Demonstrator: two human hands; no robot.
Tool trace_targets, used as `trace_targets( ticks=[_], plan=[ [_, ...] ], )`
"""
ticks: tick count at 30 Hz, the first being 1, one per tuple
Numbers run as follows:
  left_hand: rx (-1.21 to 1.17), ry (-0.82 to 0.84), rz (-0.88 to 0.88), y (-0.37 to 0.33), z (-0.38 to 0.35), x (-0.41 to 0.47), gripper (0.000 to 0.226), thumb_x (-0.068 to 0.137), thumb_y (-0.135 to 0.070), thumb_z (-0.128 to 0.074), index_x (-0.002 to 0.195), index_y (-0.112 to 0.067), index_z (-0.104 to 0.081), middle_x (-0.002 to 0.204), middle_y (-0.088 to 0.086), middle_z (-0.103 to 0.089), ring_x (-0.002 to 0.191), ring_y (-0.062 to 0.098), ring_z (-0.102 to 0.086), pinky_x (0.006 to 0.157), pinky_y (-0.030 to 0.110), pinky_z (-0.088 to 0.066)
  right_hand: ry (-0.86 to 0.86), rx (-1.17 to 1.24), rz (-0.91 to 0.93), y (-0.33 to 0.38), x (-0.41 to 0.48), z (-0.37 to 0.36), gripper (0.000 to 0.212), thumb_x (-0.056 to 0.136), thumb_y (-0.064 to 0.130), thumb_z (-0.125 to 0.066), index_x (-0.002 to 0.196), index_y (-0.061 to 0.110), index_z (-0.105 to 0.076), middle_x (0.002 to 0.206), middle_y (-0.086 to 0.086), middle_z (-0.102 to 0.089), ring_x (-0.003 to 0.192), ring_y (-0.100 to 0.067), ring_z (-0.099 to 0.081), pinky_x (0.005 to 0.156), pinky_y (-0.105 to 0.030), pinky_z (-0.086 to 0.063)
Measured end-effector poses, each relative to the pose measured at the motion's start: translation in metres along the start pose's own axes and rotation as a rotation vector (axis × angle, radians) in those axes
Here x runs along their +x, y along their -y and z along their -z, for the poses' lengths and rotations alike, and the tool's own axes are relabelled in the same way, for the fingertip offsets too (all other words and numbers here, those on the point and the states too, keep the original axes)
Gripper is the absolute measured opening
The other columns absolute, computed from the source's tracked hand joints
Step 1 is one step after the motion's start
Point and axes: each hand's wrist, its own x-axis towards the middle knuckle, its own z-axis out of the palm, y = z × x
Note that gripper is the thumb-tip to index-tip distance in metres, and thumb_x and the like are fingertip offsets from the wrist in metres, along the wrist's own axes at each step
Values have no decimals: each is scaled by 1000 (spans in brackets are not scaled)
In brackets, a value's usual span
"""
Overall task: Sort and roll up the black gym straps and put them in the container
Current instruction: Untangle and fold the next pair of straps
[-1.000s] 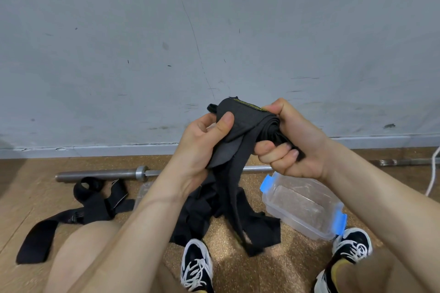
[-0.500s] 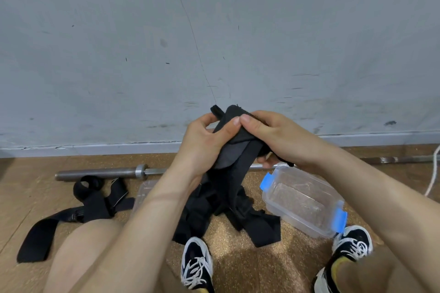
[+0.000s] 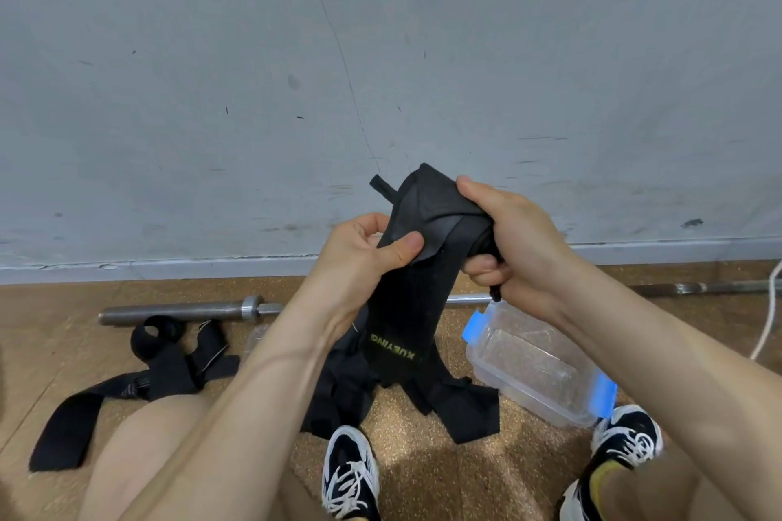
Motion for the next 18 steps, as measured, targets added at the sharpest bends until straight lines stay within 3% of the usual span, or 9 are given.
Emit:
trace_targets(
  ticks=[3,6,10,15,18],
  plan=[
    [-48,-8,-12,1,0,3,36,69,-22,-72,100,-6,-64,74,6,-75,67,15,-72,62,23,-55,49,168,-133,-1,-2,-2,32,101,37,-46,76,17,-49,58,-1,-37,35,-7,-20,34,-13,-10],
    [-62,37,-39,1,2,4,49,69,-34,-82,104,-4,-66,81,11,-76,76,19,-72,70,26,-56,165,272,-208,-3,-5,-5,50,103,38,-37,62,16,-57,52,1,-44,32,-4,-20,35,-13,-6],
    [-145,155,-52,0,4,0,68,55,-51,-85,99,-3,-67,81,14,-75,74,21,-74,65,25,-57,272,319,-266,-4,-9,-6,64,102,36,-31,48,16,-57,50,0,-45,30,-3,-21,34,-13,-6],
    [-163,229,-18,-6,3,-9,58,60,-47,-79,93,0,-69,80,16,-75,72,22,-74,66,26,-59,325,249,-336,-1,-10,-4,56,99,37,-34,53,15,-56,55,-4,-44,31,-4,-21,35,-13,-5],
    [-172,135,-22,-6,-2,-9,52,64,-37,-84,97,0,-69,84,14,-75,73,21,-73,64,27,-58,207,1,-238,4,-9,-2,47,101,47,-39,82,13,-65,62,-7,-56,37,-12,-37,36,-18,-15]
  ],
)
